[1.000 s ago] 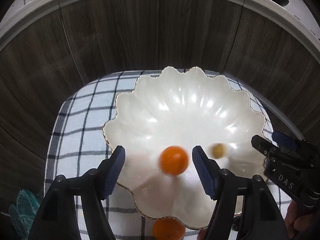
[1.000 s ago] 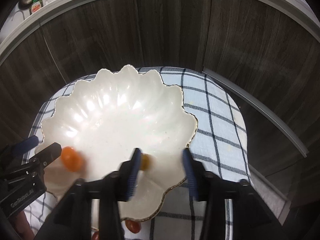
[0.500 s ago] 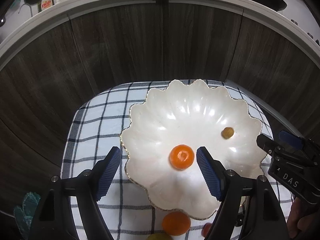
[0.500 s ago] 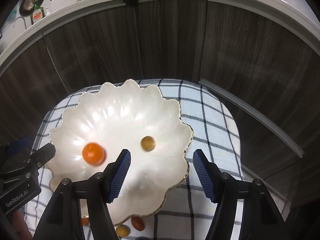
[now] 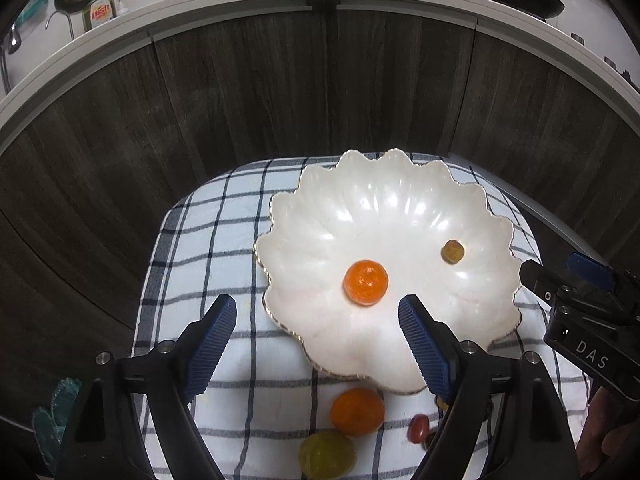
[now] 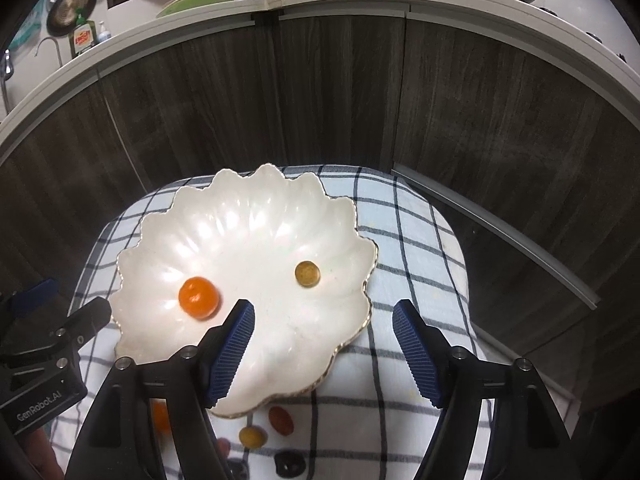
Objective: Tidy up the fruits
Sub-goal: 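Open both tools to drop the mandarin and yellow plum into the bowl, then grasp the green citrus with the left tool while the right tool grasps a dark plum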
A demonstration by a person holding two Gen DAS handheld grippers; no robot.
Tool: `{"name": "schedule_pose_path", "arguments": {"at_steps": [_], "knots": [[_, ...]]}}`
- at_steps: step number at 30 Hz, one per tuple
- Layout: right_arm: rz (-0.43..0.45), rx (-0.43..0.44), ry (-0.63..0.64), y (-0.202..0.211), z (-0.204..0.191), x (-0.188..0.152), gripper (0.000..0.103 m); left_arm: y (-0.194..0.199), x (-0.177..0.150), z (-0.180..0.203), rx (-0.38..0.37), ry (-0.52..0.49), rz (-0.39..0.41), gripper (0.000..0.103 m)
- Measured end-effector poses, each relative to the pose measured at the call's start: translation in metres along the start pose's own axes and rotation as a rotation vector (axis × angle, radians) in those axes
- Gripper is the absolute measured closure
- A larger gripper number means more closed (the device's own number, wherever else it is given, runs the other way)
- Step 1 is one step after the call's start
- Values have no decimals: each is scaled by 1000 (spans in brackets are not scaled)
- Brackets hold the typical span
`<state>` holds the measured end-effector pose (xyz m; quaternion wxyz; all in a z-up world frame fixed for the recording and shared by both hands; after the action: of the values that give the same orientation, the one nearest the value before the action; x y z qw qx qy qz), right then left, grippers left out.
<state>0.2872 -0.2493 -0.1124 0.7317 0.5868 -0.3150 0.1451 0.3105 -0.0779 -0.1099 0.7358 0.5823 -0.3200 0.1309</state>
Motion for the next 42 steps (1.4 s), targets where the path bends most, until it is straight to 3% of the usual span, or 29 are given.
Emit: {"name": "schedule_pose_path", "arguments": {"at_steps": [32, 42], "knots": [[-26, 16, 11, 41, -5, -73, 30, 30, -74, 14, -32, -48, -13, 20], [-50, -45, -46, 54, -5, -114, 30, 30, -104, 9, -69, -74, -33, 20]]}}
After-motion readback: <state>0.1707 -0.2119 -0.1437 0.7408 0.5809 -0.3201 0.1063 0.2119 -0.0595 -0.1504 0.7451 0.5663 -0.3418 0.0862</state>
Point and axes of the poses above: each gripper's, at about its wrist camera, not at the fingertips, and y roughly against the way its jaws point, z to its right, x to its top, the point moved 10 cm from there along -y, roughly the way its jaws point, and after that the axes turned 11 degrees about -x, right-handed, at the moved point
